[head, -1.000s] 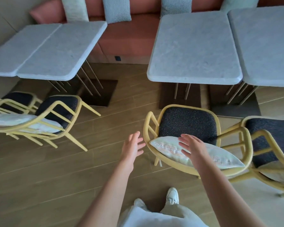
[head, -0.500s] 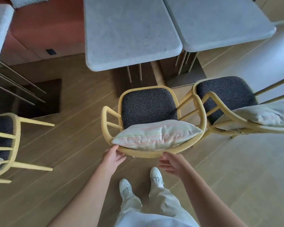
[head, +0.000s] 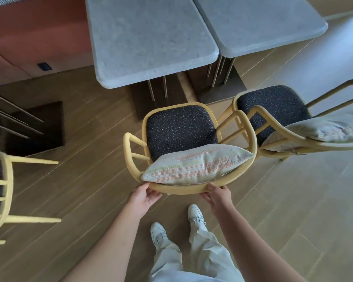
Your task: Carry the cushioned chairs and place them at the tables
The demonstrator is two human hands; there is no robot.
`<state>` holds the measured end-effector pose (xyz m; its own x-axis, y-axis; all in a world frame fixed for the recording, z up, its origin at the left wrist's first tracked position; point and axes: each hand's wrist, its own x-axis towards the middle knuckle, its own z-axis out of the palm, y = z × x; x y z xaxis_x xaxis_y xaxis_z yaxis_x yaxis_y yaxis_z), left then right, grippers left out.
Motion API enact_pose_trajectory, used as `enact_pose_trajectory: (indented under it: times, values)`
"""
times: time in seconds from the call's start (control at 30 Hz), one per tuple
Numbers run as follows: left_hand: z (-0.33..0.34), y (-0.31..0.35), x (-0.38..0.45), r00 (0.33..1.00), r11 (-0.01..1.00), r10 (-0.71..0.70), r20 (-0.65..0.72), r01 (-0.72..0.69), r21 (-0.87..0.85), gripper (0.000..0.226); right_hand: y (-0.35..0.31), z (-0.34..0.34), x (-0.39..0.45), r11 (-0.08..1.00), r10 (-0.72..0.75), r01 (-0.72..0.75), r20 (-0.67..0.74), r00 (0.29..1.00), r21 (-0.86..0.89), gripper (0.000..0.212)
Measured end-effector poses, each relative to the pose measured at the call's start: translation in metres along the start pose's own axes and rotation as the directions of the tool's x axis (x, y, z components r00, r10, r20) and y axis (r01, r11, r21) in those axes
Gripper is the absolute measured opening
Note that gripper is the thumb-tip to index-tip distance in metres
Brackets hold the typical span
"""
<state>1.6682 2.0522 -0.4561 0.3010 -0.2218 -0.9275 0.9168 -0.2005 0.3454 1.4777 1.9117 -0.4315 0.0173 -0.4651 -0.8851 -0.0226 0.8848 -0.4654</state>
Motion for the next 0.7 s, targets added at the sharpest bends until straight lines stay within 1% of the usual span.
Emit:
enact_pose_trajectory:
  times: [0.13,0.2,0.3,0.43,0.53,0.57,0.63,0.67,0.7]
  values:
    - [-0.001,-0.002,-0.001,1.0,1.0,-0.006,0.018,0.006,-0.03,0.015,0.005,0.002,-0.003,0.997,-0.01,0.009,0.015,1.0,0.075,0.023]
    - [-0.005,-0.001,-0.002,1.0,0.999,-0.009,0.022,0.01,-0.046,0.016,0.008,0.002,-0.005,0.997,-0.013,0.011,0.021,1.0,0.071,0.016]
    - [-0.013,-0.004,-0.003,1.0,0.998,-0.012,0.007,0.013,-0.065,0.016,0.014,0.002,-0.004,0.999,-0.006,0.005,0.021,1.0,0.051,0.015]
    - [-0.021,-0.009,-0.009,1.0,0.999,-0.002,-0.014,0.001,-0.05,0.014,0.022,0.001,-0.005,1.0,-0.007,0.007,0.005,1.0,0.027,0.019]
    - [-0.027,-0.007,-0.013,1.0,1.0,0.001,0.002,-0.001,0.006,0.014,0.023,0.002,-0.008,1.0,0.016,-0.016,0.0,1.0,0.021,0.02]
    - [-0.027,-0.006,-0.015,1.0,0.999,-0.001,0.01,0.0,0.034,0.015,0.021,0.003,-0.009,1.0,0.025,-0.025,-0.002,1.0,-0.008,0.019]
    - [-0.028,-0.002,-0.023,1.0,0.993,0.014,0.007,-0.014,0.114,0.02,0.015,0.008,-0.011,0.984,0.028,-0.033,-0.032,0.999,-0.174,0.021]
    - [-0.027,0.002,-0.028,0.999,0.986,0.037,-0.007,-0.035,0.162,0.023,0.012,0.012,-0.014,0.969,0.022,-0.034,-0.051,0.998,-0.245,0.026]
    - [-0.027,0.006,-0.035,0.998,0.977,0.066,-0.025,-0.06,0.202,0.025,0.009,0.016,-0.02,0.959,0.022,-0.039,-0.064,0.998,-0.28,0.032]
